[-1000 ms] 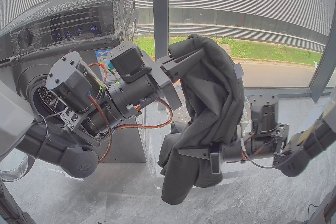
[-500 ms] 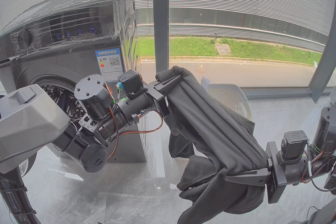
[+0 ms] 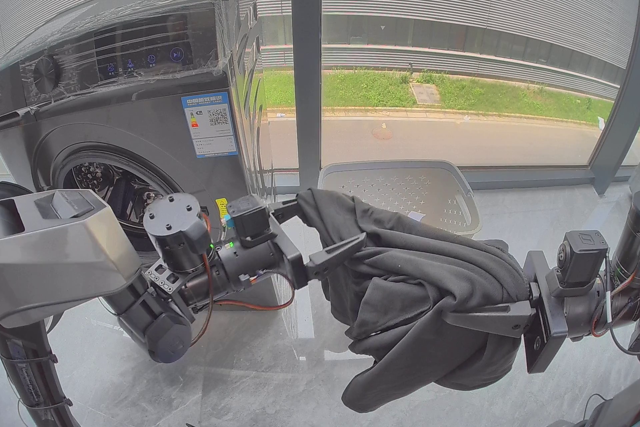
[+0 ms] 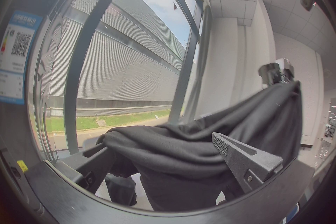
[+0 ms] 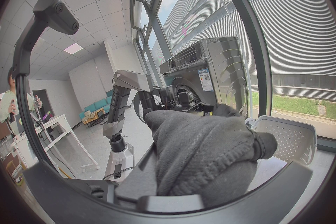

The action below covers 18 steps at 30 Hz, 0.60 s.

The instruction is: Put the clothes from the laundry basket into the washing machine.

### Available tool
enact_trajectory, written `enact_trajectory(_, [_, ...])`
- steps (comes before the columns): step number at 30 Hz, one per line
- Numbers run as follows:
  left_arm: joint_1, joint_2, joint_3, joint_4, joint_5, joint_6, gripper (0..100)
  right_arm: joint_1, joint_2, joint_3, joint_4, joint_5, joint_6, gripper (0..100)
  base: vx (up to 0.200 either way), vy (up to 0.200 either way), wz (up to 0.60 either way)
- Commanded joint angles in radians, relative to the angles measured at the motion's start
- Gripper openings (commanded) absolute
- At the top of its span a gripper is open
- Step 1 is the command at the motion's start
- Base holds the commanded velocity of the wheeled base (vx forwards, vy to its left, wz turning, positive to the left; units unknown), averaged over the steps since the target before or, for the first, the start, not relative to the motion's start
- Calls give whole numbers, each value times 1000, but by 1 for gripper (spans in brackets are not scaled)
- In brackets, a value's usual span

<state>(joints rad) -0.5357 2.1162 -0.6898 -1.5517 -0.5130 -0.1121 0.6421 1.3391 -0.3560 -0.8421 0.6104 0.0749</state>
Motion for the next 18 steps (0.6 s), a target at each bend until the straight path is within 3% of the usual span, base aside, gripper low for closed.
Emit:
enact_trajectory(1, [103,-68,151,-14,-148,48,100,-47,-3,-8,0,0,2,0,0,0,0])
enact_trajectory(5, [161,-151,253,-14,-309,111,100,-58,-2,-9,-2,-3,19,0,0,0,0])
enact_trajectory(8, [163,-216,329,-13,-386,154,100,-59,0,-11,-2,-5,19,0,0,0,0])
enact_trajectory(13, [165,-262,412,-11,-404,173,100,-59,2,-11,0,-8,20,0,0,0,0])
enact_trajectory(16, [238,-252,443,-11,-407,201,100,-59,2,-18,0,-18,20,0,0,0,0])
enact_trajectory(18, [243,-259,427,-13,-414,207,100,-59,2,-20,0,-18,20,0,0,0,0])
